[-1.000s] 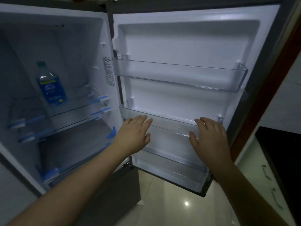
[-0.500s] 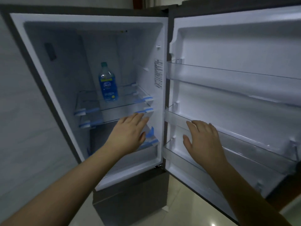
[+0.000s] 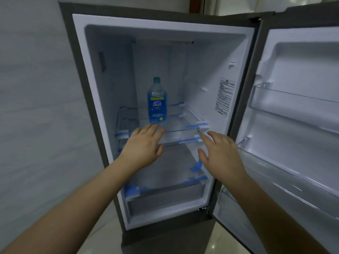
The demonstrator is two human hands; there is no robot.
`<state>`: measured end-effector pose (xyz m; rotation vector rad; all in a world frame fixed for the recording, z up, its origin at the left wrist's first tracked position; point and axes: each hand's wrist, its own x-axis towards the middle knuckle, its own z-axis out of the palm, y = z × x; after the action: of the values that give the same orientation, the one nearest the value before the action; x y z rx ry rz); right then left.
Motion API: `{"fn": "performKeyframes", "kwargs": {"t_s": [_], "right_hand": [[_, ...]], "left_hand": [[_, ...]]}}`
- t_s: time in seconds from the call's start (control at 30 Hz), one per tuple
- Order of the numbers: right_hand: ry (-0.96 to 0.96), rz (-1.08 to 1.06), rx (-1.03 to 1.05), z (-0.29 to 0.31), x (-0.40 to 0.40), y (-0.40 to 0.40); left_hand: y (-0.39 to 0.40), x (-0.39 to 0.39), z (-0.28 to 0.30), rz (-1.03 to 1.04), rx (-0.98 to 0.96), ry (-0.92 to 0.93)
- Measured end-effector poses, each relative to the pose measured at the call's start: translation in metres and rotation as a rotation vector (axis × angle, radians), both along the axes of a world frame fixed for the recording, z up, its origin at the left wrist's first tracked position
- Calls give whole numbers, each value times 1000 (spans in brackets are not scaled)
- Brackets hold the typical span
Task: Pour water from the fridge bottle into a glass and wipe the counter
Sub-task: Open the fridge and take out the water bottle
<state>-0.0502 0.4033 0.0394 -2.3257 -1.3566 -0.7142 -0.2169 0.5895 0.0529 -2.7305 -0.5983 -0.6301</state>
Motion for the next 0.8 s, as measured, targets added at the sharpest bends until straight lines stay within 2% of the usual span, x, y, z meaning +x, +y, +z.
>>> {"fn": "performKeyframes", "kwargs": {"t_s": [0.37,0.57,0.8], "right_hand": [[102,76,-69,-2,8,105],[140,146,-1,-11,43,164],[179,221,-61,-12,62,219]], "left_hand": [[89,17,-6,-14,2,-97],[129,54,-11,97,-50,-93],[158,94,-16,212,-130,-104]]}}
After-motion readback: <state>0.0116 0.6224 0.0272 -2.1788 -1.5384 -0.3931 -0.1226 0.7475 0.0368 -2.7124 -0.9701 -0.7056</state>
